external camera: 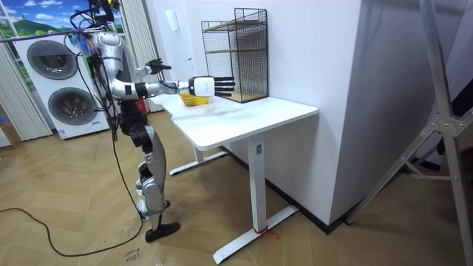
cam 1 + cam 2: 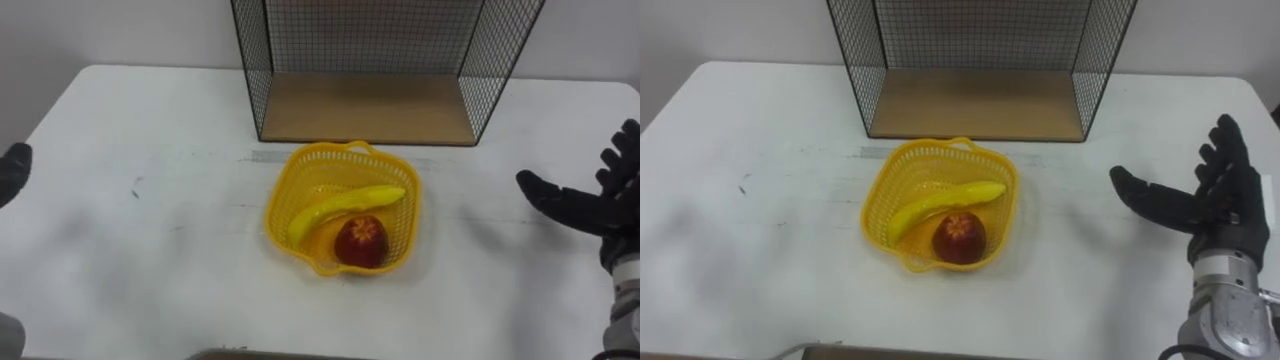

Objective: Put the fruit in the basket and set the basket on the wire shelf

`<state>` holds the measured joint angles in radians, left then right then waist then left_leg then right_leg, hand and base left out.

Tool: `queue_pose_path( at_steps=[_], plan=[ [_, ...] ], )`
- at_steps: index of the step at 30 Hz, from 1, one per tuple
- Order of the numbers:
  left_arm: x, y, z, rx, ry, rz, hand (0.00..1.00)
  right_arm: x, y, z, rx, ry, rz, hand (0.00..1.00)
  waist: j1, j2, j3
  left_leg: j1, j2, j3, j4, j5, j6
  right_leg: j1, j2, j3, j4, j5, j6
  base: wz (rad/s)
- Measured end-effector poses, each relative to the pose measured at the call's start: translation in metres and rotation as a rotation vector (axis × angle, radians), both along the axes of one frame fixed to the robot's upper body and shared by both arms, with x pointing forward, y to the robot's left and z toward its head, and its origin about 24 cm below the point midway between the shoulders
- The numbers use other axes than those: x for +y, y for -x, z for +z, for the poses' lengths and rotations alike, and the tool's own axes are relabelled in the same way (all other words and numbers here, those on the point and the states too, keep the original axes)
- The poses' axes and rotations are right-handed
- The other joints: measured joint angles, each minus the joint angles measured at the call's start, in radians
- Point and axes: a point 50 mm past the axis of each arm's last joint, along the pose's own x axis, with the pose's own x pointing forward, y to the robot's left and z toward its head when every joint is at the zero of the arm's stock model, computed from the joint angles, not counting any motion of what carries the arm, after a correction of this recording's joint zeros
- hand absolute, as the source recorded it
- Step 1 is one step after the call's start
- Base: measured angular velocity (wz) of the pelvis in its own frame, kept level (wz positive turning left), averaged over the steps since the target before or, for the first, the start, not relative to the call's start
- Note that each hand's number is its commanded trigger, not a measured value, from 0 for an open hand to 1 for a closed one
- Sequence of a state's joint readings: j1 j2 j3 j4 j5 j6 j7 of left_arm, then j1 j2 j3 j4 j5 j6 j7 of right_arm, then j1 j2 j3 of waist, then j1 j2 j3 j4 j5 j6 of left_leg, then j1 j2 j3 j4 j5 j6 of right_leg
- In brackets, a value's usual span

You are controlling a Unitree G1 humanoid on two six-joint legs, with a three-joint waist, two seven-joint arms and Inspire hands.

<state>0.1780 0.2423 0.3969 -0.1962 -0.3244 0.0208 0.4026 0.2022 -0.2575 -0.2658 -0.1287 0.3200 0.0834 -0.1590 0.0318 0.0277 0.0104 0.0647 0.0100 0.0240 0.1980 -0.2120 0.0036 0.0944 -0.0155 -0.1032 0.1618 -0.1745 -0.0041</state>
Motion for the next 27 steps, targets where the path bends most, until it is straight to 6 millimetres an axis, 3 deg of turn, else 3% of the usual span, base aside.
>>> queue_pose_path(
  at_steps=[4, 9, 17, 27],
  plan=[
    [-0.019, -0.01, -0.007, 0.015, 0.034, -0.144, 0.0, 0.014, -0.003, -0.009, 0.027, -0.027, 0.077, 0.0, -0.008, 0.001, -0.0012, 0.01, 0.0, 0.005, -0.001, 0.0, 0.0, 0.002, 0.0, 0.008, 0.006, 0.0, 0.0, -0.07],
    [-0.047, -0.019, -0.018, 0.032, 0.084, -0.321, 0.0, 0.036, -0.007, -0.025, 0.069, -0.108, 0.194, 0.0, -0.016, -0.014, -0.0006, 0.004, 0.0, 0.011, 0.001, 0.0, 0.001, -0.008, -0.001, 0.014, 0.011, 0.0, 0.0, -0.03],
    [-0.051, -0.021, -0.031, 0.08, 0.106, -0.409, 0.0, 0.039, -0.007, -0.028, 0.063, -0.169, 0.234, 0.0, -0.018, -0.032, -0.0076, 0.016, 0.002, 0.026, 0.0, 0.001, 0.001, -0.008, 0.0, 0.023, 0.011, 0.0, 0.0, -0.05],
    [-0.056, -0.021, -0.039, 0.102, 0.13, -0.466, 0.0, 0.044, -0.007, -0.034, 0.064, -0.236, 0.261, 0.0, -0.023, -0.033, -0.0058, 0.016, 0.003, 0.03, -0.001, 0.001, 0.001, -0.007, 0.002, 0.031, 0.014, 0.001, 0.0, -0.01]
  ],
)
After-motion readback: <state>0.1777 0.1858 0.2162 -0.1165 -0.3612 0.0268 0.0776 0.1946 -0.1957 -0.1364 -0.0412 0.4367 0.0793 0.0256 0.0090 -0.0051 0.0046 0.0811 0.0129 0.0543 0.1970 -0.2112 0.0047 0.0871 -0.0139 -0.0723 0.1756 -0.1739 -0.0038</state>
